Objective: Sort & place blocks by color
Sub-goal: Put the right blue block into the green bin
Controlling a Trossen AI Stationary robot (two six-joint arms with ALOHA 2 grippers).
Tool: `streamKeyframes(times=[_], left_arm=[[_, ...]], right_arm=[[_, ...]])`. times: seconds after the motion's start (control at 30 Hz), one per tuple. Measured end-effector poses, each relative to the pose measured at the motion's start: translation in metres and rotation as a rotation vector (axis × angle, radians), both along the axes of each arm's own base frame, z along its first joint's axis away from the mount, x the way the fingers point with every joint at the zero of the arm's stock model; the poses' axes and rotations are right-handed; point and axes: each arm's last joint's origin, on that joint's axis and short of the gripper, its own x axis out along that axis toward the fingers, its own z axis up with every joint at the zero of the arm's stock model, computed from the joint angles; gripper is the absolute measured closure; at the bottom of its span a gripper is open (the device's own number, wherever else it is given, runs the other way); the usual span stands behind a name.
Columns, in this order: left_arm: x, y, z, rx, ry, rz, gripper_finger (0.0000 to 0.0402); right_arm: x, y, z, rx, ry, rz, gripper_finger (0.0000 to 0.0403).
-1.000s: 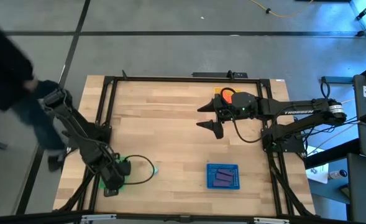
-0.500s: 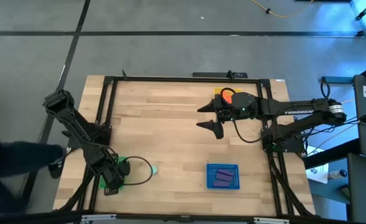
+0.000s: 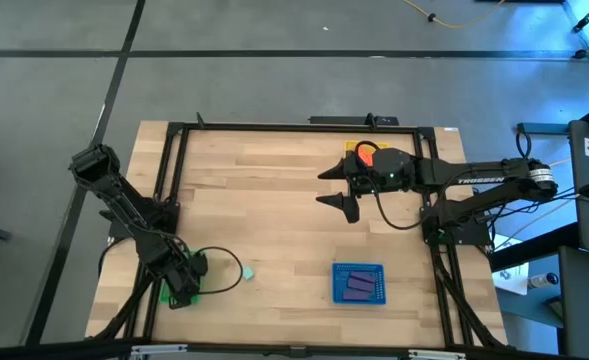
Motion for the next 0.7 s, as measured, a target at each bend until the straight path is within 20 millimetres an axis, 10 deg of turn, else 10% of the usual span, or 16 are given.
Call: streamKeyframes(times=[0.7], left_arm=[[-0.006,0.0024,-0.0012,0.065,0.008,-0.041,0.0266]], right_arm=[[0.0,-0.0001,0.0,-0.004,0.0,-0.002,0.007]])
